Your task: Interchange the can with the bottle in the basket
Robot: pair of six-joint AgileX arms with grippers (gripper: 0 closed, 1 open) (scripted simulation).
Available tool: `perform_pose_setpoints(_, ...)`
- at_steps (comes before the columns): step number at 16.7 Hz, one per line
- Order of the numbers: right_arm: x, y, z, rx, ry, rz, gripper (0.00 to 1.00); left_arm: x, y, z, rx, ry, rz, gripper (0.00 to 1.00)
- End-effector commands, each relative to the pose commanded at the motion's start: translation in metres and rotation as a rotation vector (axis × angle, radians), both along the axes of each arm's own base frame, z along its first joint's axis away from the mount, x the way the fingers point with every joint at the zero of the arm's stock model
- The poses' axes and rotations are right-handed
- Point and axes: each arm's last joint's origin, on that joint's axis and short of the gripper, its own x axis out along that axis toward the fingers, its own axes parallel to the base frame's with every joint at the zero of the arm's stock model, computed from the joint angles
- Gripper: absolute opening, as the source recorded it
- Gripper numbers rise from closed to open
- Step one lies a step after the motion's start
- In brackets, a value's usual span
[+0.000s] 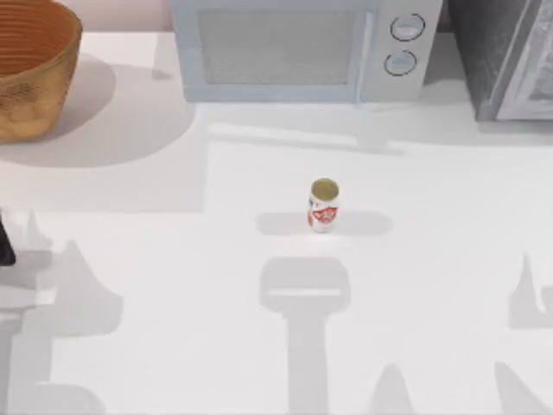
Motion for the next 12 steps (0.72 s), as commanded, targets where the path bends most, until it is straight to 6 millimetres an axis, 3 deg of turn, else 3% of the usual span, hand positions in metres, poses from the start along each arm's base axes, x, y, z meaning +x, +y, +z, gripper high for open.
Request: perform_pose_setpoints(12,0.0,0.0,0.0,0.0,0.0,0.0,1.0,0.0,0.0,0.0,0.0,0.0,0.0,0.02)
